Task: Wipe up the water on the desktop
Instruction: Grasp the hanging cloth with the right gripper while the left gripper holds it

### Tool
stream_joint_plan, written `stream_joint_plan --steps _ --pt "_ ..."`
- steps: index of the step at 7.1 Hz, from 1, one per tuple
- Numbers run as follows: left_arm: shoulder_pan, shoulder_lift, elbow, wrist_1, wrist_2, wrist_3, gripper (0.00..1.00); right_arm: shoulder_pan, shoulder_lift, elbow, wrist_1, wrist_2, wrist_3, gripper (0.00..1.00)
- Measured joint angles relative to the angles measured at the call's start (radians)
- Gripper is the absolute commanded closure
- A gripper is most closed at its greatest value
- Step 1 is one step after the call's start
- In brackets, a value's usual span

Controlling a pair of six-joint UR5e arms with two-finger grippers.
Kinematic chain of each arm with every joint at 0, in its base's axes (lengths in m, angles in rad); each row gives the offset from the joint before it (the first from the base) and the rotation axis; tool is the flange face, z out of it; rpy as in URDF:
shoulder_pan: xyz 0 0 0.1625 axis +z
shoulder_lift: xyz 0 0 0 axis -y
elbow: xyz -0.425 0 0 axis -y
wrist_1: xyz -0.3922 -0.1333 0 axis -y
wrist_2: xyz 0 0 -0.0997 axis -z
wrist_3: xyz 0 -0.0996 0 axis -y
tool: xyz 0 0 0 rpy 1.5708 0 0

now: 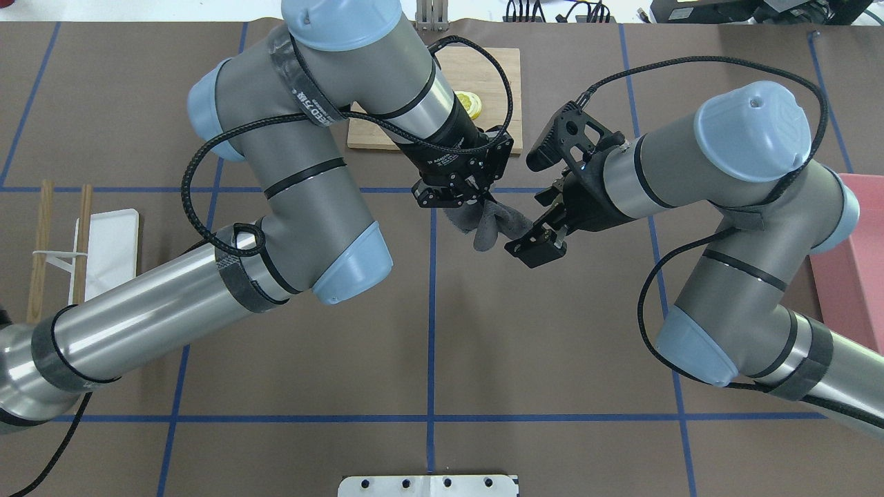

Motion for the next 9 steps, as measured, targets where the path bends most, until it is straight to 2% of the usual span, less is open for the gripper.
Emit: stream_joint_plan --steps 2,4,6,9 --pt "0.002 0.0 0.014 -0.015 -0.011 -0.002 1.0 -0.005 -0.011 -0.005 0.039 -0.004 0.001 0.13" --pt "0.004 -0.002 0.029 -0.038 -0.019 -0.003 1.0 -0.009 -0.013 -0.006 0.046 -0.005 0.001 0.39" --pt "0.004 -0.003 0.033 -0.046 -0.024 -0.004 1.0 -0.013 -0.011 -0.004 0.046 -0.005 0.005 0.43" --pt "0.005 -0.004 0.04 -0.052 -0.025 -0.006 1.0 -0.015 -0.004 -0.001 0.046 -0.005 0.009 0.57"
